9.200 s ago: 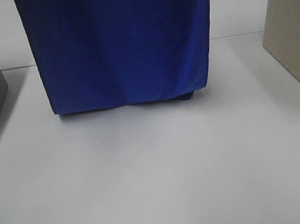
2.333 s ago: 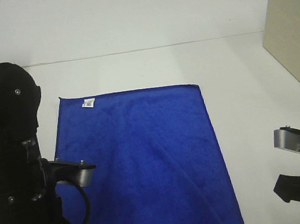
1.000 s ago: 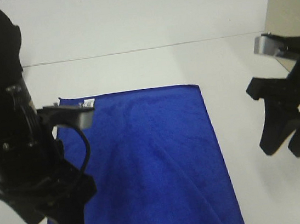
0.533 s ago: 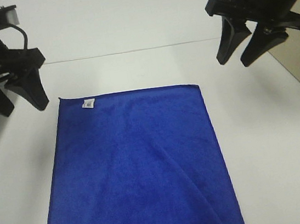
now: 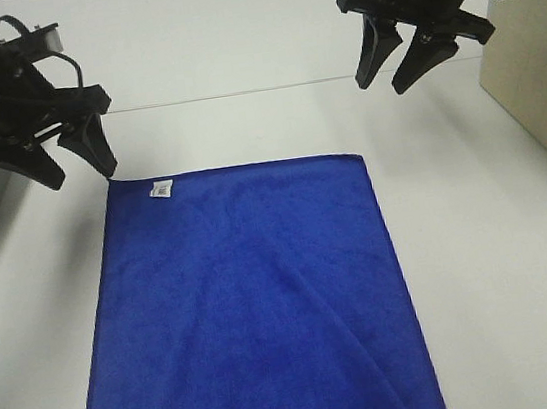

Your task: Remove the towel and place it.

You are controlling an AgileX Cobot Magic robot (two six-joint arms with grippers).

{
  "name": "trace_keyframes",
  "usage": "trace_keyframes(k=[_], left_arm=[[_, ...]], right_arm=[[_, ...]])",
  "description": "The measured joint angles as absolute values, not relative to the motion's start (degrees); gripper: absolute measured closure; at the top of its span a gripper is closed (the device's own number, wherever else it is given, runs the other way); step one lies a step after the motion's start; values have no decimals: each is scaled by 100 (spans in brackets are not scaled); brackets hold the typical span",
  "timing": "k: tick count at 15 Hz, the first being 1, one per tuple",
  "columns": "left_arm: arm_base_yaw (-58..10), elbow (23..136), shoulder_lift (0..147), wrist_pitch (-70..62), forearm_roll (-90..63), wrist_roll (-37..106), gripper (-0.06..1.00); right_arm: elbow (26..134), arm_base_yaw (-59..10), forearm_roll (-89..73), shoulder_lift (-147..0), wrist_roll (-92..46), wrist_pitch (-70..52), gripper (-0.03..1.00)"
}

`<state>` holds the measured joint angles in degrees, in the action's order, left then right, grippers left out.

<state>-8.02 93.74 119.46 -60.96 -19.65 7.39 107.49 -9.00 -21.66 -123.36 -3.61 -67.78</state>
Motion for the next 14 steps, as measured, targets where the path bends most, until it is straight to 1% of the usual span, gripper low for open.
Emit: trace_keyframes(k=[3,6,11,14], left_arm=[[-716,10090,12657,-6062,-1982,739,31],[-636,10571,13132,-6039,-1988,739,31],[-596,10634,13459,-6022,-1988,882,31],[-430,10634,13619,-5942,-2034,974,31]], right_arm=[[10978,-567,-2607,-12794,-848,-6772,47],[10989,-504,-2911,-13149,-1295,-6635,47],[10989,-504,-3105,-13533,-1593,-6686,47],[10989,-504,-3105,-13671,-1593,-6629,47]])
